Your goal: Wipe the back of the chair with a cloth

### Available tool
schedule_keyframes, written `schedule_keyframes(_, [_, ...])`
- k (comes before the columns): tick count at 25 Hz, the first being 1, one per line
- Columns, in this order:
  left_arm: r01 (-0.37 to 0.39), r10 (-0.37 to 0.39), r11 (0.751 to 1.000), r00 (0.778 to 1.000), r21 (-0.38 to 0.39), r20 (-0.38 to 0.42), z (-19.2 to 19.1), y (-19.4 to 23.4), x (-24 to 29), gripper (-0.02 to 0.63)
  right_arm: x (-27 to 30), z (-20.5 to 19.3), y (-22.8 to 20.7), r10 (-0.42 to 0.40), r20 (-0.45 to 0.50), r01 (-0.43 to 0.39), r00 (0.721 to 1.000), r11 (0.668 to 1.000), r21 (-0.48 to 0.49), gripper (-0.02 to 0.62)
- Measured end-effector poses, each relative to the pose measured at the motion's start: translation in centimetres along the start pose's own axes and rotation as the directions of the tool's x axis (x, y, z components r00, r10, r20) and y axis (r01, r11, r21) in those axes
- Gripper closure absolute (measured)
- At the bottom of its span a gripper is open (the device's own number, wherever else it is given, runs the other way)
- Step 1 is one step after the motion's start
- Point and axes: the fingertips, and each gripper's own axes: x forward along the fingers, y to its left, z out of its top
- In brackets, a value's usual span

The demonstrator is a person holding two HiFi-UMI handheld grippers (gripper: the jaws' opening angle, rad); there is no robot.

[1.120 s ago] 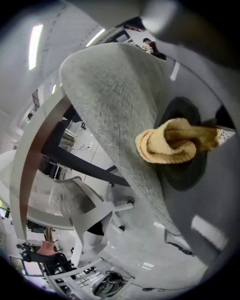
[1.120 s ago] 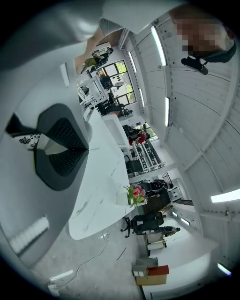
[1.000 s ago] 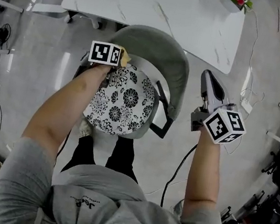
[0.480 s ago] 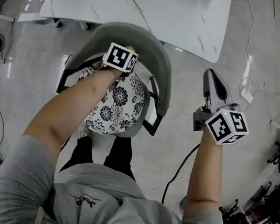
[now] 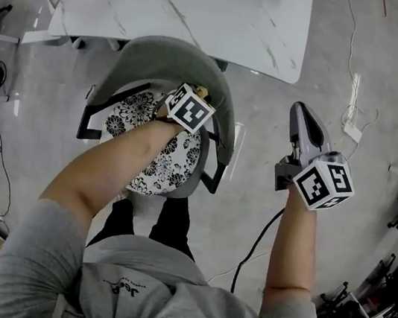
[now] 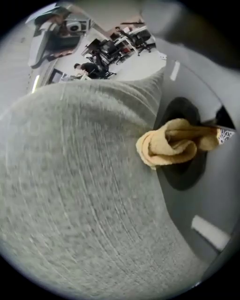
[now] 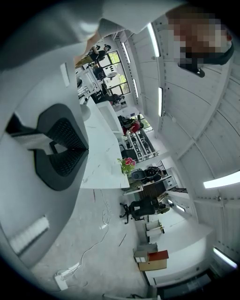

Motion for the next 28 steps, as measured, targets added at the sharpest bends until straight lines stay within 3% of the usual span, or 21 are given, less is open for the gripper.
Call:
schedule_keyframes(3, [0.030,-0.029,0.995,1.000,0.100,-0.011,0.0,-2.7,0.1,0.482,-0.1,-0.1,0.2,0.001,0.001,-0.001,1.000,1.000,0.004,0.592])
schedule_keyframes(7, [0.094,-0.092,0.967,0.996,0.236,-0.018,-0.6,-7.2,0.0,0.483,0.0,0.2,0.8,0.005,0.002,-0.005,1.000,1.000,0.000,0.592])
schedule_keyframes(11, [0.168,-0.171,0.950,0.985,0.264,-0.012,-1.2,-9.5,-0.5,0.483,0.3,0.6,1.8,0.008,-0.002,-0.008,1.000,1.000,-0.008,0.592])
schedule_keyframes(13, [0.202,-0.208,0.957,0.978,0.210,0.011,-1.4,-9.1,-1.2,0.483,0.7,0.5,2.5,0.017,-0.002,-0.017,1.000,1.000,-0.014,0.592])
schedule_keyframes(15, [0.224,-0.230,0.970,0.972,0.095,0.052,-1.9,-7.7,-2.1,0.483,1.0,0.4,3.2,0.023,-0.005,-0.023,1.000,1.000,-0.020,0.592])
schedule_keyframes(19, [0.173,-0.154,0.970,0.981,-0.172,0.116,-5.1,-1.2,-3.6,0.482,1.9,0.0,4.7,0.029,-0.016,-0.029,0.999,0.999,-0.025,0.592])
schedule_keyframes(23, [0.045,-0.009,0.926,0.995,-0.374,0.098,-10.5,7.0,-5.8,0.483,3.4,-0.4,6.7,0.046,-0.030,-0.048,0.998,0.998,-0.034,0.592])
schedule_keyframes(28, [-0.085,0.130,0.836,0.990,-0.542,0.045,-16.9,15.2,-7.8,0.483,5.7,-0.9,9.5,0.080,-0.047,-0.082,0.996,0.996,-0.044,0.592])
